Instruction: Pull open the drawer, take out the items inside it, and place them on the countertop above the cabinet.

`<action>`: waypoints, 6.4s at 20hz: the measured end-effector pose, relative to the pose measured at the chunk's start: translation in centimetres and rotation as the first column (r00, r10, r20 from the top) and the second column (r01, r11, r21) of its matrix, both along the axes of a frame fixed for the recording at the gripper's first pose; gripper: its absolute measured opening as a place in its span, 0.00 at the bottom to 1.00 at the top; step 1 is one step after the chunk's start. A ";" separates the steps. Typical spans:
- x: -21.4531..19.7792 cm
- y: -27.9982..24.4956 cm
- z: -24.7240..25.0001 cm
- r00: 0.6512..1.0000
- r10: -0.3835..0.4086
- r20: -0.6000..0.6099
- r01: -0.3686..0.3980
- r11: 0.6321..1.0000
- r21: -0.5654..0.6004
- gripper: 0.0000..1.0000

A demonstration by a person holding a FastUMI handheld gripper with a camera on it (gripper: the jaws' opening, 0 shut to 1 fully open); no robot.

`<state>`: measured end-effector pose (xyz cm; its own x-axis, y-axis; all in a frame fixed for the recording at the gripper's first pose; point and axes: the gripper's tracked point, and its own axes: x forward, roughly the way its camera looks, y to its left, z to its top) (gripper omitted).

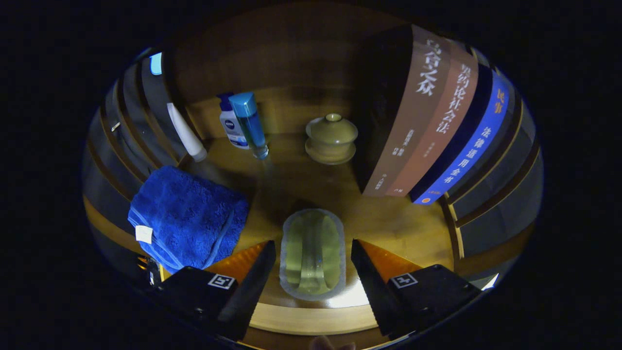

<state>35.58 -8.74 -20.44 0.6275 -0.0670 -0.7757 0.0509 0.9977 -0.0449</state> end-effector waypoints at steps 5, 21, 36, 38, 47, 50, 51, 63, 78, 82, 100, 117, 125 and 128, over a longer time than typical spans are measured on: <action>-0.9 0.9 6.3 0.955 0.033 0.296 -0.031 0.999 -0.010 1.00; -22.9 4.1 16.2 0.568 0.074 0.819 -0.104 0.994 -0.018 0.99; -34.9 6.1 -1.8 0.703 0.058 0.709 -0.074 0.997 -0.008 0.99; -34.1 5.6 -3.6 0.727 0.051 0.684 -0.066 0.998 -0.004 0.99; -30.3 4.6 -8.0 0.792 -0.003 0.611 -0.030 0.999 0.044 0.98; -29.0 4.4 -8.6 0.802 -0.013 0.597 -0.022 0.998 0.050 0.98; -28.7 4.3 -9.0 0.809 -0.021 0.587 -0.013 0.999 0.053 0.98; -24.6 4.3 -8.3 0.801 -0.001 0.598 -0.003 1.000 0.006 0.99; -15.3 3.8 -9.5 0.810 0.023 0.586 -0.003 0.999 -0.035 0.99; -13.4 3.7 -9.6 0.820 0.017 0.572 0.000 1.000 -0.030 0.99; -17.9 5.1 -2.7 0.740 0.068 0.670 -0.036 0.997 -0.061 0.99; -29.1 7.5 10.7 0.646 0.045 0.762 -0.084 0.996 0.013 0.99; -30.7 6.8 14.0 0.627 0.009 0.779 -0.075 0.996 0.049 0.99; -31.1 7.1 14.4 0.625 0.023 0.781 -0.077 0.996 0.032 0.99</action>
<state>4.50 -1.66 -6.08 0.9999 0.0102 0.0035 -0.0104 0.9990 0.0437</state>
